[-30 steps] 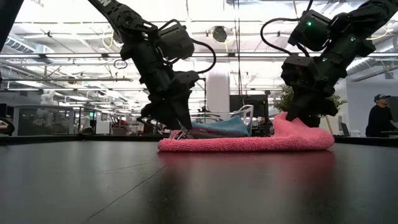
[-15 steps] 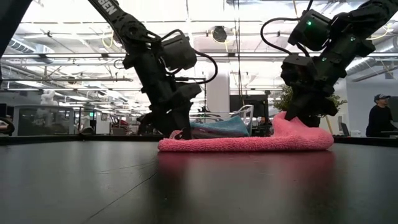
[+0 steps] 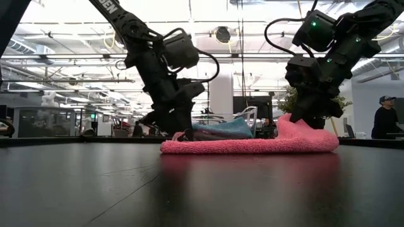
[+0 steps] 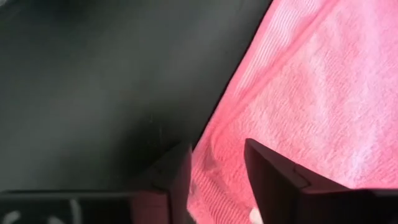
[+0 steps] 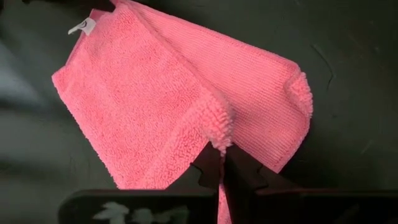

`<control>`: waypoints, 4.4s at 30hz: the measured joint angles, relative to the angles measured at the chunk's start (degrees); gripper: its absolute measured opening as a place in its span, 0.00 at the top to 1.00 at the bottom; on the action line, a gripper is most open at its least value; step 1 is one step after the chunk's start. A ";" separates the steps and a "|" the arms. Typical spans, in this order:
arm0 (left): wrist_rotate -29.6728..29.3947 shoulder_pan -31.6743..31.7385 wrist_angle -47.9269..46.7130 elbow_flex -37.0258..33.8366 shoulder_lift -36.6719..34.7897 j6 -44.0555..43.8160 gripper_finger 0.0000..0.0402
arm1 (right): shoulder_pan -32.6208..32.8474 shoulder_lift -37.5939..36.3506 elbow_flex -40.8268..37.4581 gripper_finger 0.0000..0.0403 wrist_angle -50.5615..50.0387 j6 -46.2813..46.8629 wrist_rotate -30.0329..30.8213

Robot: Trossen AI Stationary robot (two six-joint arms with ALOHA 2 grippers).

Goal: Fold microfiber towels
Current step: Fold the pink microfiber cloth

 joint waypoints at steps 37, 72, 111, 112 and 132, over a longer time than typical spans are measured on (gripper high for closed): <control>1.14 0.56 -0.18 0.48 -0.22 4.57 0.67 | 0.00 0.00 0.00 1.00 -0.20 -0.04 0.02; 0.91 -0.23 -0.82 0.49 -0.22 4.96 0.69 | 0.00 0.00 0.00 1.00 -0.24 -0.87 0.02; -8.07 -3.00 -9.56 0.50 -8.37 3.50 1.00 | -0.01 -0.02 -0.01 1.00 -0.05 -3.56 0.31; -8.13 -3.16 -10.14 0.52 -8.37 3.01 1.00 | 0.00 -0.02 0.00 1.00 0.15 -3.65 0.42; -11.10 -3.06 -15.55 0.50 -7.54 -1.40 1.00 | -2.55 -0.02 -0.07 0.89 0.03 -6.88 7.52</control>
